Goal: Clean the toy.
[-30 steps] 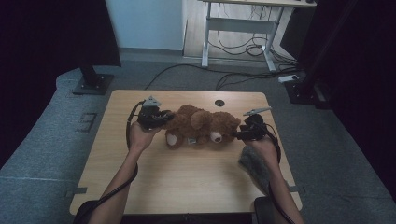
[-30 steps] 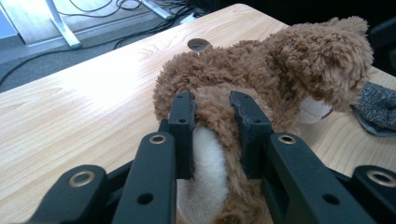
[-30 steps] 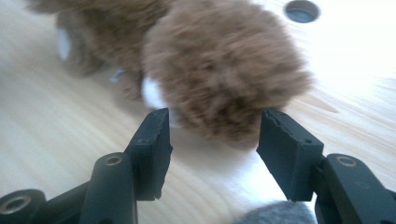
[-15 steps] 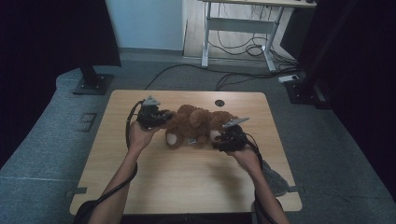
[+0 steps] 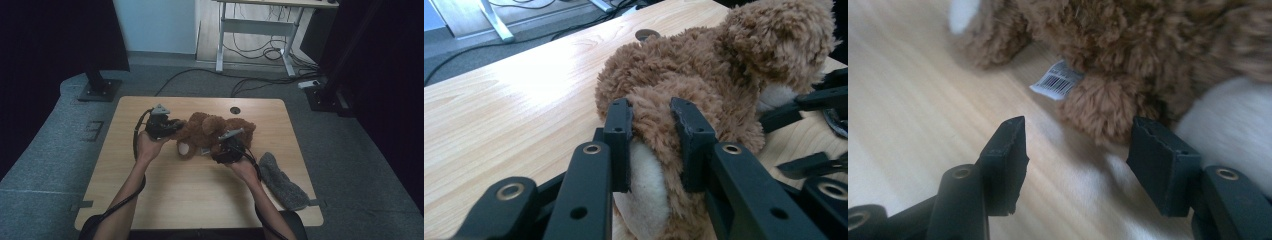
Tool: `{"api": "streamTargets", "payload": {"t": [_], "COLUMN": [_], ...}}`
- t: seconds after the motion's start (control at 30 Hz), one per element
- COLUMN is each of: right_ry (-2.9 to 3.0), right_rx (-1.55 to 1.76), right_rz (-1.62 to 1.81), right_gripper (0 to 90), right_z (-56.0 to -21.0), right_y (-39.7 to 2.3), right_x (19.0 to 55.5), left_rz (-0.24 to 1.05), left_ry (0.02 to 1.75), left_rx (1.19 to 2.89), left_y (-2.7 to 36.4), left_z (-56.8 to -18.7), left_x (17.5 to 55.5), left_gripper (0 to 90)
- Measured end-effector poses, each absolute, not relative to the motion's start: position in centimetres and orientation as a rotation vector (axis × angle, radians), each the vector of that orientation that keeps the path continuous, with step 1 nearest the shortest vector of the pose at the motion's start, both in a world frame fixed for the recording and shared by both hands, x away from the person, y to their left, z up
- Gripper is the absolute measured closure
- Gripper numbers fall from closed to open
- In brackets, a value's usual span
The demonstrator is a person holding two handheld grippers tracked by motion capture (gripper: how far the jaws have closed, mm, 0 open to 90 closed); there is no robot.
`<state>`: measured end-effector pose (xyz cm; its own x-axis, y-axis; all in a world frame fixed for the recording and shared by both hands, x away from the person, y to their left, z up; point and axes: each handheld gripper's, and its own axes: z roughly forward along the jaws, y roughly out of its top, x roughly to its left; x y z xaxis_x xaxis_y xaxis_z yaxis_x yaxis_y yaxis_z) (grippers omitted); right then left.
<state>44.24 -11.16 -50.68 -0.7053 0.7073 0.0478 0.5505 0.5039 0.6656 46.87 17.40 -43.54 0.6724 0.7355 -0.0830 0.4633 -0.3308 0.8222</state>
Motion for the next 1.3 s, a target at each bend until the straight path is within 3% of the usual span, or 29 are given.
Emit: {"api": "streamTargets", "payload": {"t": [0.17, 0.33, 0.47, 0.7, 1.0, 1.3], "right_ry": [2.419, 2.381, 2.374, 2.377, 2.367, 2.372], "right_rx": [1.108, 1.161, 1.164, 1.154, 1.173, 1.188], "right_rz": [0.909, 0.888, 0.884, 0.929, 0.961, 0.955], "right_gripper": [43.9, 69.6, 78.2, 80.3, 80.3, 82.8], "right_z": [-51.4, -51.6, -51.4, -51.3, -51.7, -52.3], "right_y": [-10.0, -9.9, -10.3, -11.4, -11.8, -12.3], "right_x": [44.8, 45.2, 45.1, 44.4, 44.4, 44.3], "left_rz": [0.371, 0.365, 0.362, 0.359, 0.459, 0.512], "left_ry": [0.928, 0.926, 0.928, 0.906, 0.790, 0.713], "left_rx": [1.990, 1.988, 1.982, 1.999, 2.044, 2.088], "left_y": [17.6, 17.8, 18.1, 18.3, 17.4, 15.1], "left_z": [-43.8, -43.9, -44.0, -43.8, -41.7, -40.3], "left_x": [46.8, 46.7, 46.5, 46.0, 45.5, 45.6], "left_gripper": [71.1, 71.2, 71.1, 68.7, 49.8, 43.9]}}
